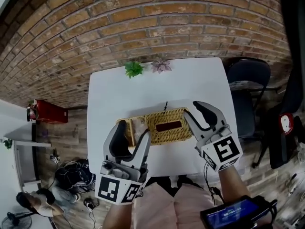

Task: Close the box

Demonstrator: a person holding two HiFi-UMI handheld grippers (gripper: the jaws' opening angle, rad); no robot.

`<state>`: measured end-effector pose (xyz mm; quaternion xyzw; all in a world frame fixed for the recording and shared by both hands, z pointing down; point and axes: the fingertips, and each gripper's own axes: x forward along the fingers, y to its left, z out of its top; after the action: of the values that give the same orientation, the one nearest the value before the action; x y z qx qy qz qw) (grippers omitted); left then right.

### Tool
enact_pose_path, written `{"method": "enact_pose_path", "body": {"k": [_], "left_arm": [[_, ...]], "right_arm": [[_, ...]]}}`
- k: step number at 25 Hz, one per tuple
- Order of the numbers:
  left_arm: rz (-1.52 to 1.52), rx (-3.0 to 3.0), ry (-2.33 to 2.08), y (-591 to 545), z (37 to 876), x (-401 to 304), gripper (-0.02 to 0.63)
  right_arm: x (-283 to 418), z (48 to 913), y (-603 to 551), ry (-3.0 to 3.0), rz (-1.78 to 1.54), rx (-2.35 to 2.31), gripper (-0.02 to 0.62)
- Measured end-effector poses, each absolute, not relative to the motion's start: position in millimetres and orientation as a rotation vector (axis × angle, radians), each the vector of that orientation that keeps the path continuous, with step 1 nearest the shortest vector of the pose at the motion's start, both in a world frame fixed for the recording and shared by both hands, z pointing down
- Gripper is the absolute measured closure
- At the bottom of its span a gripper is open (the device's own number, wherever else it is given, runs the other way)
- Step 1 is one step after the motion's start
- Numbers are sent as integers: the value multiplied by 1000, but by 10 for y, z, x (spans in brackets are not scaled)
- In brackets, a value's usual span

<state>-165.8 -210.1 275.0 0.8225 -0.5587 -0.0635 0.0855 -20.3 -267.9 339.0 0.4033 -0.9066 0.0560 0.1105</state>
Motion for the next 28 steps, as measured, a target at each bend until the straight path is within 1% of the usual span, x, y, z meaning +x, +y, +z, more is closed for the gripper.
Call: {"method": "enact_pose_path", "body": {"k": [3,4,6,8,9,12,28], "left_arm": [[-212,2488,-1772,-1963,2434,-1563,372],[-196,2494,-1824,-1918,2350,-1539,412],[-150,2489,-1936,-1839,2215,-1511,500],[-133,2466,-2011,-1779,2111,-1497,555],[-138,2451,-2030,-1753,2071,-1488,573],[-153,2422,-2063,-1673,1979,-1436,591],[-121,2463,-2087,-1561,1841,-1129,591]], "right_arm": [[-197,3048,-2517,-2695,83,1219,469],[-190,2941,-2460,-2705,51,1235,481],[-166,2737,-2350,-2729,-6,1276,524],[-137,2562,-2249,-2756,-49,1312,580],[-120,2493,-2204,-2765,-63,1324,593],[-48,2358,-2085,-2773,-94,1348,595],[195,2163,-1922,-2778,-148,1374,597]]}}
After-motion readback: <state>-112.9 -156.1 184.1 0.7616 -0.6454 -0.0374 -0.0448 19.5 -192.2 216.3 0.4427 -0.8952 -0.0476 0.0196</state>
